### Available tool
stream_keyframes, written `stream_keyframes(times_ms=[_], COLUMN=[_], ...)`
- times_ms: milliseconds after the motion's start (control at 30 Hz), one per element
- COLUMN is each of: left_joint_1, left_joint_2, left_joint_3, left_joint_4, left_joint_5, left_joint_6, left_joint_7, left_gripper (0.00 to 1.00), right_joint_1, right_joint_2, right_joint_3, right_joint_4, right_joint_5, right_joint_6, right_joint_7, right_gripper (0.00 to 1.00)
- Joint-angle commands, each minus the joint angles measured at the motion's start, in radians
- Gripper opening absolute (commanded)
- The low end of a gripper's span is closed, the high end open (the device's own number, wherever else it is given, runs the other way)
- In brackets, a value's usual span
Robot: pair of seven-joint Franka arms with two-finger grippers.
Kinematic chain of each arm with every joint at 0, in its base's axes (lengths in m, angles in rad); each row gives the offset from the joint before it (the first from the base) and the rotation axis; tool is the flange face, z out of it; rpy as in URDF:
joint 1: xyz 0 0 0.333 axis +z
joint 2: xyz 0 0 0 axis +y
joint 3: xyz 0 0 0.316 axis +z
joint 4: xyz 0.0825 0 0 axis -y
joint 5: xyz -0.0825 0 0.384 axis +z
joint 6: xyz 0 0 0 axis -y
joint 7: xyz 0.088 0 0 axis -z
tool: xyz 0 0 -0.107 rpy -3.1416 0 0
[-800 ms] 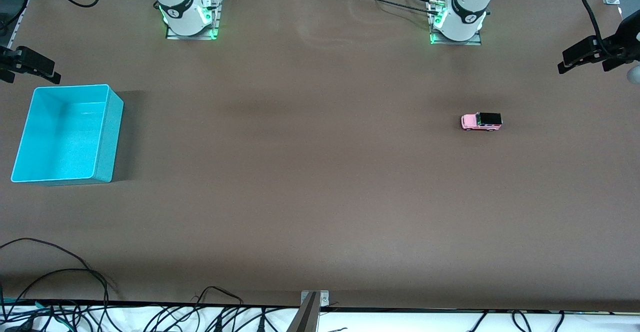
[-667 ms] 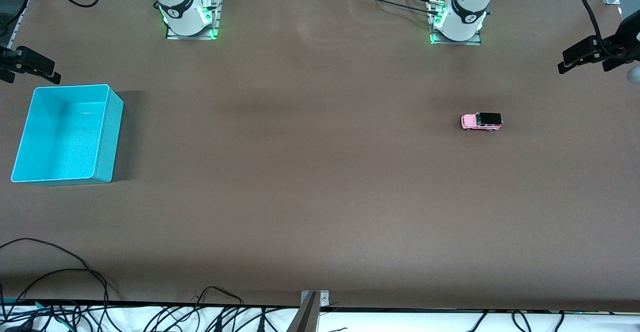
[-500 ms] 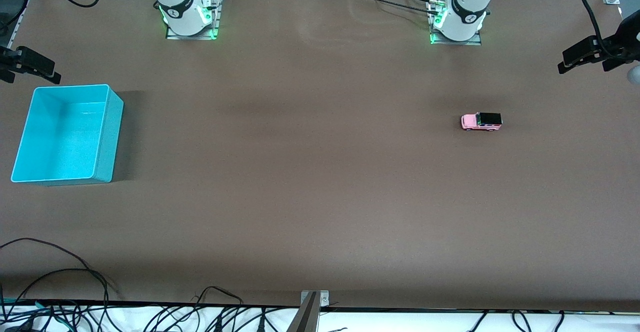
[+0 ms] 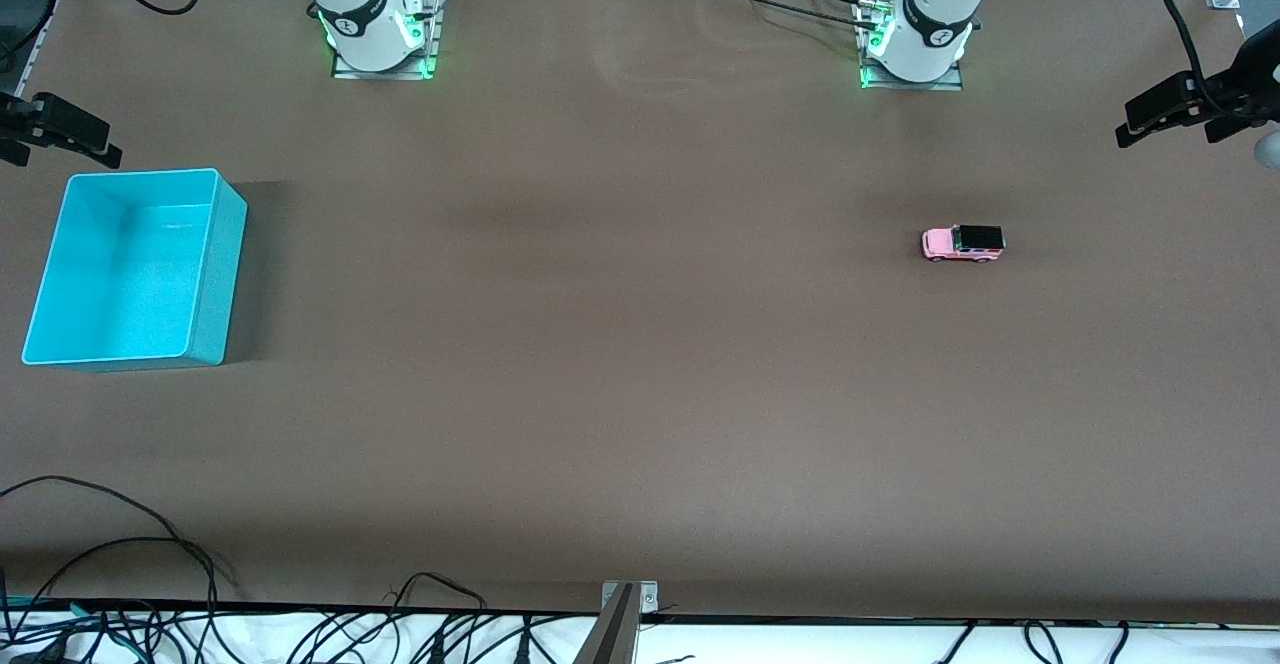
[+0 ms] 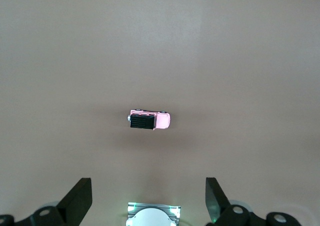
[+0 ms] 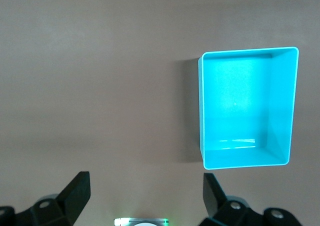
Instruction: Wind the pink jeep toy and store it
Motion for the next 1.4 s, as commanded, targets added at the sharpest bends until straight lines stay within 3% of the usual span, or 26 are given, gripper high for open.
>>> stream_keyframes(times_ms=[0,800,1100,1367], left_joint_1=[-0.001,0.018,0.018,0.019], left_joint_2=[-0.003,0.029,0.038,0.037], left_joint_3=[0.005,0.008,0.011,0.011], left_joint_4=[0.01,-0.004,-0.102,-0.122], left_joint_5=[-0.006,-0.006,0.038,0.052], left_joint_6=[-0.016,0.013,0.093,0.114], left_joint_7=[0.025,0.019,0.022,0.028], left_gripper=[1.0,1.0,1.0,1.0], right_joint_1=[-0.002,-0.003,-0.003,-0.003], right_joint_2=[0.012,0.01,0.012,0.01], right_joint_3=[-0.003,-0.006,-0.005,-0.005], right_joint_4=[0.032,0.034,0.034,0.034], right_joint_5=[0.01,0.01,0.01,0.01], right_joint_6=[-0.016,-0.014,-0.014,-0.014], right_joint_7=[0.002,0.002,0.002,0.002], right_gripper=[1.0,1.0,1.0,1.0])
